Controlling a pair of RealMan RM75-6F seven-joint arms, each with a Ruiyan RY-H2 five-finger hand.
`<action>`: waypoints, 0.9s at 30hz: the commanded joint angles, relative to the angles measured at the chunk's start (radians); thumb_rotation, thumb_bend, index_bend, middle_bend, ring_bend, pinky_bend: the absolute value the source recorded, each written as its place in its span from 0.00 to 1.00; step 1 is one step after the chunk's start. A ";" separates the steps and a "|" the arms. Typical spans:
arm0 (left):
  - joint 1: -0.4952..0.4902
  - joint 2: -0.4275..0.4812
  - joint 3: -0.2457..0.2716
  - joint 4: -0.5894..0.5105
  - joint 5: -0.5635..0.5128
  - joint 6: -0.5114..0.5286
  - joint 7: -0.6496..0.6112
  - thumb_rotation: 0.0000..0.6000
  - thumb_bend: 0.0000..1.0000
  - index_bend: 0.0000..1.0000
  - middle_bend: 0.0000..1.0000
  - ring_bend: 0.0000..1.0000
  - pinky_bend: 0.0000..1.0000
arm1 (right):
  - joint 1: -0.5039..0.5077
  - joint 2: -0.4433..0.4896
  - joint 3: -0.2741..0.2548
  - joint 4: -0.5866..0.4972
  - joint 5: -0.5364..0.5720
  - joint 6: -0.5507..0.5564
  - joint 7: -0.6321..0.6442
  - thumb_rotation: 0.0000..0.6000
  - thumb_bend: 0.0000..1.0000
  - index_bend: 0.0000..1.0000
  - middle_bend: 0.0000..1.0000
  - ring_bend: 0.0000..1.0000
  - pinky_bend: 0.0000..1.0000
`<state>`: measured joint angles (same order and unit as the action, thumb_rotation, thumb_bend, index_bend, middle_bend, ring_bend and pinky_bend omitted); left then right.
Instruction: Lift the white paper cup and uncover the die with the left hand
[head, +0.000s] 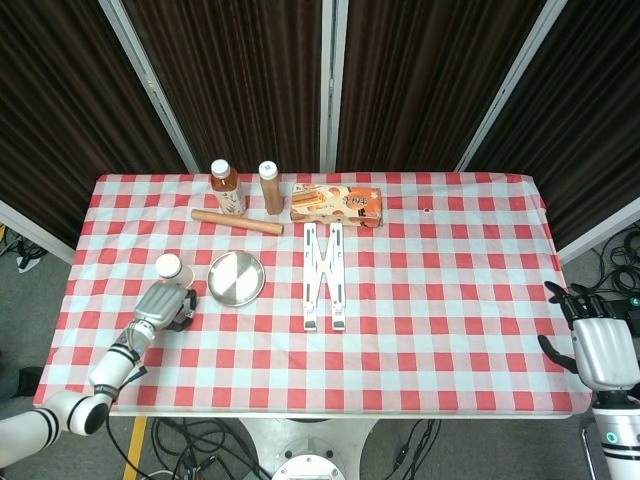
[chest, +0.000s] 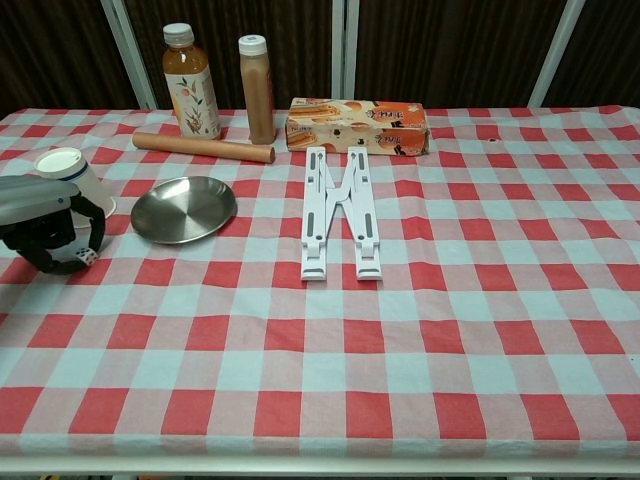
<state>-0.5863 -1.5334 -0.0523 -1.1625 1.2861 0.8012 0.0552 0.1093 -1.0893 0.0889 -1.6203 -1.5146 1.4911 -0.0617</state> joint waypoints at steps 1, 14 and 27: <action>0.000 0.002 -0.002 -0.005 0.007 0.010 -0.015 1.00 0.37 0.57 0.93 0.89 0.98 | 0.000 0.000 0.000 -0.002 -0.002 0.002 0.000 1.00 0.16 0.15 0.34 0.16 0.24; -0.125 0.044 -0.107 -0.109 -0.004 -0.029 -0.006 1.00 0.38 0.52 0.93 0.89 0.98 | -0.006 0.002 -0.001 0.011 -0.010 0.016 0.025 1.00 0.16 0.15 0.35 0.17 0.25; -0.256 -0.056 -0.129 -0.004 -0.225 -0.171 0.186 1.00 0.35 0.39 0.91 0.87 0.98 | -0.025 0.009 -0.005 0.024 -0.005 0.034 0.054 1.00 0.16 0.15 0.35 0.17 0.25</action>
<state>-0.8300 -1.5871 -0.1873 -1.1627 1.0879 0.6432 0.2138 0.0850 -1.0803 0.0840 -1.5965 -1.5194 1.5250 -0.0080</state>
